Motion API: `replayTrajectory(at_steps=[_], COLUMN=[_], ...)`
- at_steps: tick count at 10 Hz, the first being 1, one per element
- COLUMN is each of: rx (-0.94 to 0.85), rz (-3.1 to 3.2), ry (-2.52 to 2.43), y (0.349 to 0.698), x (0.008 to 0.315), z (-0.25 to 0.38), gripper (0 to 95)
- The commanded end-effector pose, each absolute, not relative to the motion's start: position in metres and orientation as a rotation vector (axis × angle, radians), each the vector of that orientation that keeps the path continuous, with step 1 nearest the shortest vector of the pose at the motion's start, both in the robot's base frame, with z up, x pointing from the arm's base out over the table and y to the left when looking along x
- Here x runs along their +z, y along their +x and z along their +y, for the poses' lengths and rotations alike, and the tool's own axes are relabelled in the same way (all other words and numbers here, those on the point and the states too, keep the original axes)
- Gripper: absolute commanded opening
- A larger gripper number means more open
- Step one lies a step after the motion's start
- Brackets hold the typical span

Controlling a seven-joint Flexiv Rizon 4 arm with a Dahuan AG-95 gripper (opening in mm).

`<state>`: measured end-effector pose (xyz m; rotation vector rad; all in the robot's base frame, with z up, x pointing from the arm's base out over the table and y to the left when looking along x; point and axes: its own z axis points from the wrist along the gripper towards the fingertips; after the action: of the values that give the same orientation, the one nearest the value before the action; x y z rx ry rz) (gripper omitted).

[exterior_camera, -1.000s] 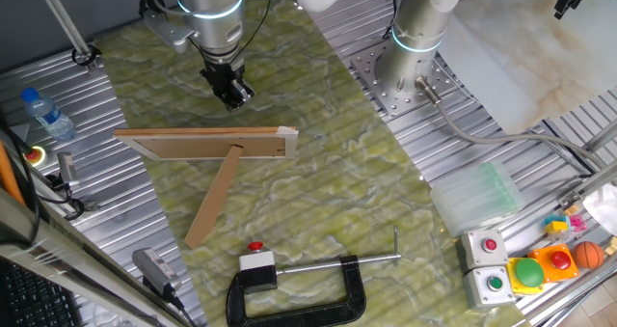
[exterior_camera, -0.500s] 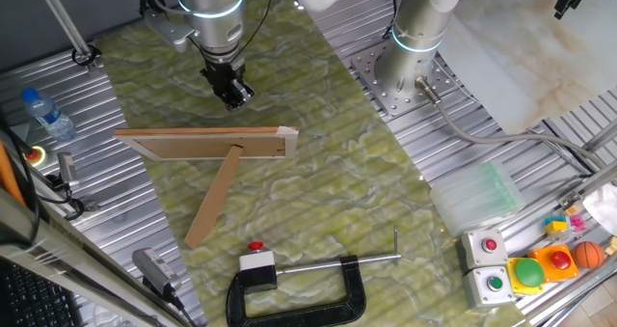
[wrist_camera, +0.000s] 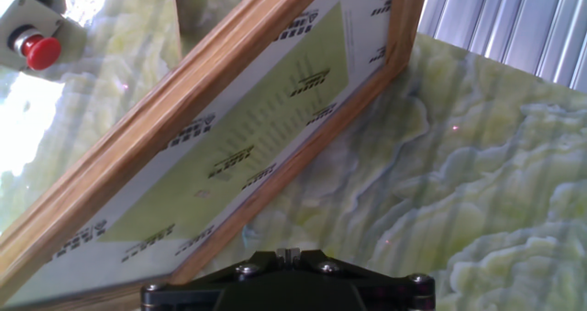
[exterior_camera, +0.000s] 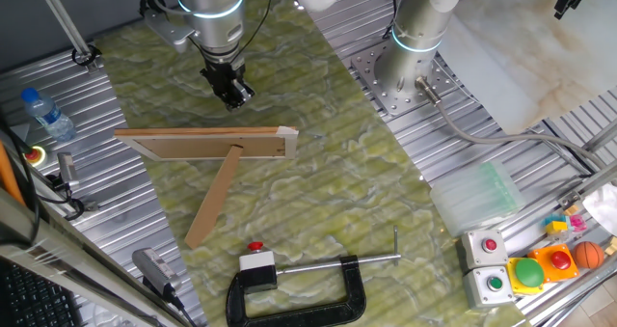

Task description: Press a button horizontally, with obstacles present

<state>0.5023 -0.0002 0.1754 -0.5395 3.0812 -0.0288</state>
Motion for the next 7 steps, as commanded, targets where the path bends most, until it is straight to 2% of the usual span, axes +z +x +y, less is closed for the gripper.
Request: replayTrajectory(at_steps=[1,7], rx=[-0.030,-0.034], rz=[3.083,3.087], ry=[-0.539,-0.535], y=[0.5025,0.5022], x=[0.1755,0.1761], z=[-0.0001,0.0002], gripper=[0.0,0.0])
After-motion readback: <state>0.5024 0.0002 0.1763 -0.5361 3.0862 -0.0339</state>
